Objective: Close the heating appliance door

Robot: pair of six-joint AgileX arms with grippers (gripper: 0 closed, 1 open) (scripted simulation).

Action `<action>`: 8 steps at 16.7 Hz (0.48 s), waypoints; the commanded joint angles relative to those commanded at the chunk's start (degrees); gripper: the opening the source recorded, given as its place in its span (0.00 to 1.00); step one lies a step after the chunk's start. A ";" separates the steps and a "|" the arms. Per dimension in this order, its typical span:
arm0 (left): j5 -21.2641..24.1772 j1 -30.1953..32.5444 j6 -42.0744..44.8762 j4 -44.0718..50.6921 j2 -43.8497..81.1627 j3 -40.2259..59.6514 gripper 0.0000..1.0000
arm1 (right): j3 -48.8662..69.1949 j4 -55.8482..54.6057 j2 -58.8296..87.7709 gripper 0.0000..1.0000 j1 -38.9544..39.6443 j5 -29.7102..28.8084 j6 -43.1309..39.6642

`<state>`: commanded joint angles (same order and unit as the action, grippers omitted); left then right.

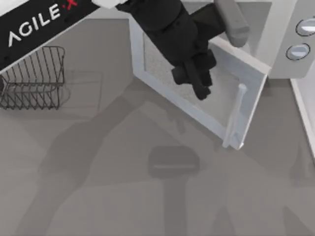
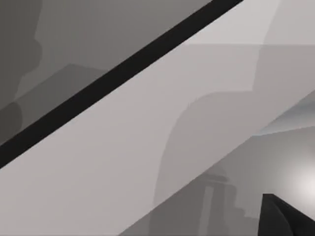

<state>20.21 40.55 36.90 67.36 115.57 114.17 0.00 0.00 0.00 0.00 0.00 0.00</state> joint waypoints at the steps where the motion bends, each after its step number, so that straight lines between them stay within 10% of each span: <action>1: 0.27 0.58 0.04 0.43 0.47 0.18 0.00 | 0.00 0.00 0.00 1.00 0.00 0.00 0.00; 8: 0.32 1.89 -1.04 1.41 2.79 1.58 0.00 | 0.00 0.00 0.00 1.00 0.00 0.00 0.00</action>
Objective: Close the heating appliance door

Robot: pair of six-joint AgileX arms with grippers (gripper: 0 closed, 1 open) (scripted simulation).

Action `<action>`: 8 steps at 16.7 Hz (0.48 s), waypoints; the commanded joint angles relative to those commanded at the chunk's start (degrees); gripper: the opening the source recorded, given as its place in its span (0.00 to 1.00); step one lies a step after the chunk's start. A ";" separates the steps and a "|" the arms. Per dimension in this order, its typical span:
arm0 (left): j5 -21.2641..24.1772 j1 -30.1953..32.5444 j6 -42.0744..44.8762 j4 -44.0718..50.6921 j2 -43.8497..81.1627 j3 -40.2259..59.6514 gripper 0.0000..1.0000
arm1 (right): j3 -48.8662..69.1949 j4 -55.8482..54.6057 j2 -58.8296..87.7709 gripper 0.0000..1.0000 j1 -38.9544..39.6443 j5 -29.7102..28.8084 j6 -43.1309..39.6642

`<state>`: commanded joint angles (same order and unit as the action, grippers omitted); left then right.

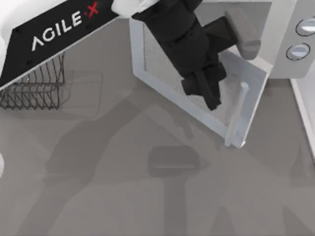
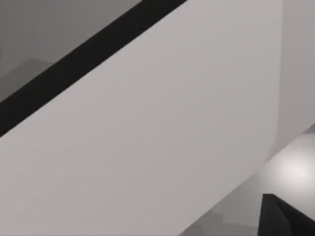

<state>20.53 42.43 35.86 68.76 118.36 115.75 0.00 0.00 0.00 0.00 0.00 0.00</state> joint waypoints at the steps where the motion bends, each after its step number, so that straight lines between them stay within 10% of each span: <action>1: -0.46 -0.17 -0.31 -0.57 -0.09 0.68 0.00 | 0.00 0.00 0.00 1.00 0.00 0.00 0.00; 8: -1.47 -0.61 -0.90 -2.42 -0.68 2.07 0.00 | 0.00 0.00 0.00 1.00 0.00 0.00 0.00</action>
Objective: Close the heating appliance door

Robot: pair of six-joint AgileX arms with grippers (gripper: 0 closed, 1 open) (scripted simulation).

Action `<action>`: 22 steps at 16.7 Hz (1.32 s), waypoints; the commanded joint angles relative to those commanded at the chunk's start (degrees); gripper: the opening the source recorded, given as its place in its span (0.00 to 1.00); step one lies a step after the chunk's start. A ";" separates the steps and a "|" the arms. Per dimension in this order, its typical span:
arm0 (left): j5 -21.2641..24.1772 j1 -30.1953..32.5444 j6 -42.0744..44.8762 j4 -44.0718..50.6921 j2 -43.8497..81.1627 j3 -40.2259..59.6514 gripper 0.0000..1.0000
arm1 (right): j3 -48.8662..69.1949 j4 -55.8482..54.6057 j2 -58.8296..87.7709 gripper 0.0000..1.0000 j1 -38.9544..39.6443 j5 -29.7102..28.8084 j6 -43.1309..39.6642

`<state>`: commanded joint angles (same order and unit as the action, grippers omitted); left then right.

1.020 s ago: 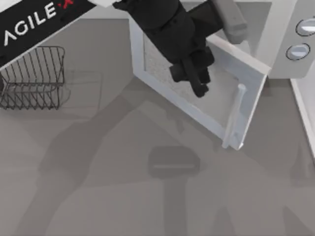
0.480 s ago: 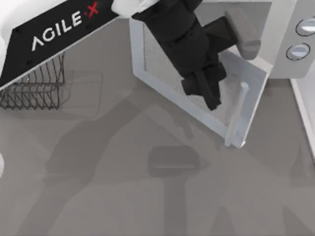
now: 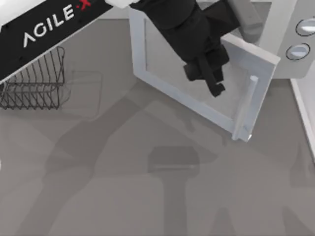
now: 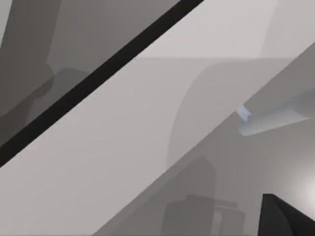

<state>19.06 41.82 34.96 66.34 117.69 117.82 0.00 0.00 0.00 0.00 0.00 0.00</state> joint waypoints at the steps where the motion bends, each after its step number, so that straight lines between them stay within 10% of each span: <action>1: 0.04 0.16 0.00 0.14 0.11 -0.01 0.00 | 0.00 0.00 0.00 1.00 0.00 0.00 0.00; 22: -0.26 4.06 -3.52 4.64 7.84 7.24 0.00 | 0.00 0.00 0.00 1.00 0.00 0.00 0.00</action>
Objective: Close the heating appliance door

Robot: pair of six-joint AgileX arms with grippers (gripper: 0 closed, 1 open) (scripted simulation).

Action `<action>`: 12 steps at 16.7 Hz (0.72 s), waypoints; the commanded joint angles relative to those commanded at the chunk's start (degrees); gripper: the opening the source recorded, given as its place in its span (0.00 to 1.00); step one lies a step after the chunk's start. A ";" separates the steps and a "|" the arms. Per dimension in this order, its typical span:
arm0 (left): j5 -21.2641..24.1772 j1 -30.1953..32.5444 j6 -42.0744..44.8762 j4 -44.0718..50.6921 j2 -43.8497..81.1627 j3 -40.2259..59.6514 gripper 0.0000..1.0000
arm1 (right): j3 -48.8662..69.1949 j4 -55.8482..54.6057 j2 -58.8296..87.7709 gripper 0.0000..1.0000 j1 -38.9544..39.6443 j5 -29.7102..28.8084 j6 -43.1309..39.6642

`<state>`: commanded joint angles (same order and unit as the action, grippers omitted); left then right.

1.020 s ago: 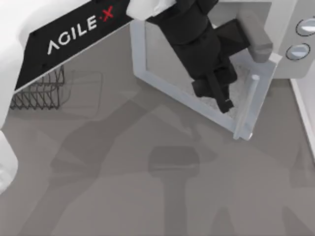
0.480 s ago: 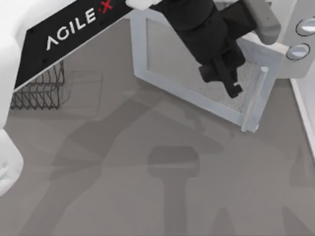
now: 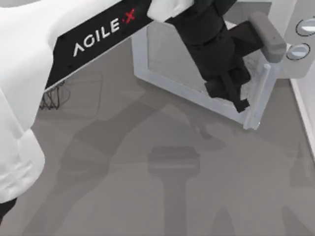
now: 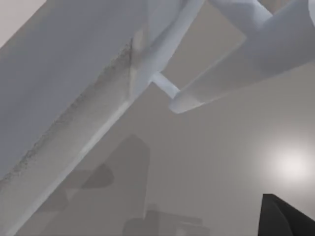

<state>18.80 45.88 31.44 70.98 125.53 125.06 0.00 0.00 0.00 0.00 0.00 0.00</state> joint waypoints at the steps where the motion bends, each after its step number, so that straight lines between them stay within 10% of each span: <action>1: -0.10 0.26 -0.20 0.16 0.41 0.77 0.00 | 0.00 0.00 0.00 1.00 0.00 0.00 0.00; 12: -0.62 1.03 -0.22 0.15 1.15 5.48 0.00 | 0.00 0.00 0.00 1.00 0.00 0.00 0.00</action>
<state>18.18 46.91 31.22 71.13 126.68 130.54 0.00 0.00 0.00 0.00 0.00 0.00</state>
